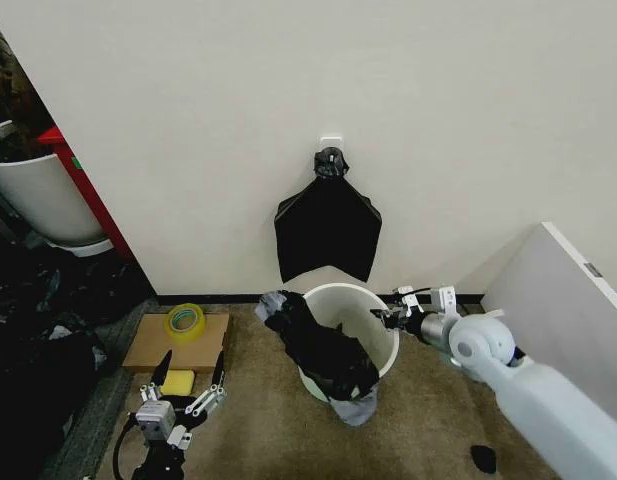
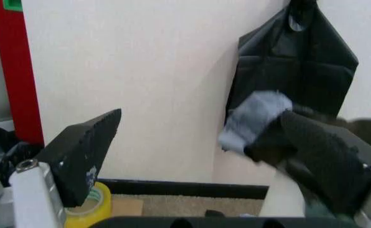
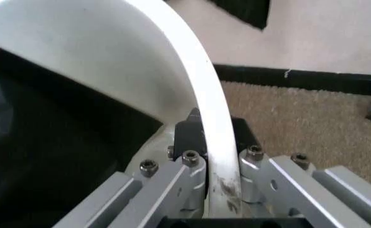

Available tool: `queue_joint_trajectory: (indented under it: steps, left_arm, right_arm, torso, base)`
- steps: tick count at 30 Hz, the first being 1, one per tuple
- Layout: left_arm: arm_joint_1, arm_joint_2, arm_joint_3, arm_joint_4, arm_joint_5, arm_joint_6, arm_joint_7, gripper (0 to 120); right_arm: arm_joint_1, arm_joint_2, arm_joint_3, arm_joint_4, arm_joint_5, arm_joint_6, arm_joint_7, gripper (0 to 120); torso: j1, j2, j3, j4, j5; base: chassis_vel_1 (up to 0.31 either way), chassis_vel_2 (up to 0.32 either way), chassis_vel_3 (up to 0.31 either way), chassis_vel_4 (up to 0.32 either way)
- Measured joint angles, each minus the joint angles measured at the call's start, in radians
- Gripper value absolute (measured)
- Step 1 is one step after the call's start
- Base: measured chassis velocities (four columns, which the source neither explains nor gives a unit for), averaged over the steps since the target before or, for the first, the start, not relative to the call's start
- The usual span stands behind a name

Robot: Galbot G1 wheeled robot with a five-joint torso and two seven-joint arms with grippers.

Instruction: Place the garbage bag over the trash bin.

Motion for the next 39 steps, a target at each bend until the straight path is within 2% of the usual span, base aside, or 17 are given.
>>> queue_joint_trajectory:
  steps: [1, 2, 4, 8, 10, 15, 25, 39]
  left_arm:
    - [0.0, 0.006, -0.003, -0.011, -0.006, 0.006, -0.003, 99]
    - [0.0, 0.006, -0.003, -0.011, -0.006, 0.006, -0.003, 99]
    - [-0.001, 0.003, -0.003, -0.02, -0.009, 0.01, -0.005, 99]
    - [0.001, -0.006, 0.003, -0.021, -0.005, 0.011, -0.006, 99]
    - [0.007, -0.011, 0.007, -0.021, -0.001, 0.009, -0.007, 99]
    - [0.01, -0.015, 0.007, -0.018, 0.0, 0.006, -0.011, 99]
    - [0.007, -0.011, 0.004, -0.014, -0.012, 0.008, -0.015, 99]
    - [-0.021, -0.008, 0.014, -0.011, -0.026, 0.037, -0.023, 99]
  right_arm:
    - [-0.027, 0.033, 0.025, 0.02, -0.003, 0.001, 0.051, 1]
    - [-0.027, 0.033, 0.025, 0.02, -0.003, 0.001, 0.051, 1]
    - [-0.042, 0.078, 0.045, 0.037, 0.023, -0.015, 0.156, 1]
    - [-0.052, 0.125, 0.048, 0.052, 0.034, 0.028, 0.255, 1]
    - [-0.058, 0.171, 0.046, 0.077, 0.055, 0.032, 0.353, 1]
    - [-0.083, 0.224, 0.018, 0.089, 0.018, 0.054, 0.422, 1]
    - [-0.111, 0.299, -0.035, 0.083, -0.062, 0.102, 0.494, 1]
    - [-0.123, 0.316, -0.064, 0.008, -0.136, 0.122, 0.484, 1]
  torso:
    - [0.0, 0.0, 0.0, -0.0001, -0.0001]
    - [0.0, 0.0, 0.0, -0.0001, -0.0001]
    - [0.0, 0.0, 0.0, -0.0001, 0.0]
    - [0.0, 0.0, 0.0, -0.0001, -0.0001]
    - [0.0, 0.0, 0.0, 0.0001, -0.0003]
    - [0.0, 0.0, 0.0, 0.0, -0.0002]
    - [0.0, 0.0, 0.0, 0.0001, -0.0001]
    - [0.0, 0.0, 0.0, 0.0, 0.0001]
  base:
    - [0.0, 0.0, 0.0, 0.0]
    - [0.0, 0.0, 0.0, 0.0]
    - [0.0, 0.0, 0.0, 0.0]
    - [0.0, 0.0, 0.0, 0.0]
    - [0.0, 0.0, 0.0, 0.0]
    - [0.0, 0.0, 0.0, 0.0]
    - [0.0, 0.0, 0.0, 0.0]
    - [0.0, 0.0, 0.0, 0.0]
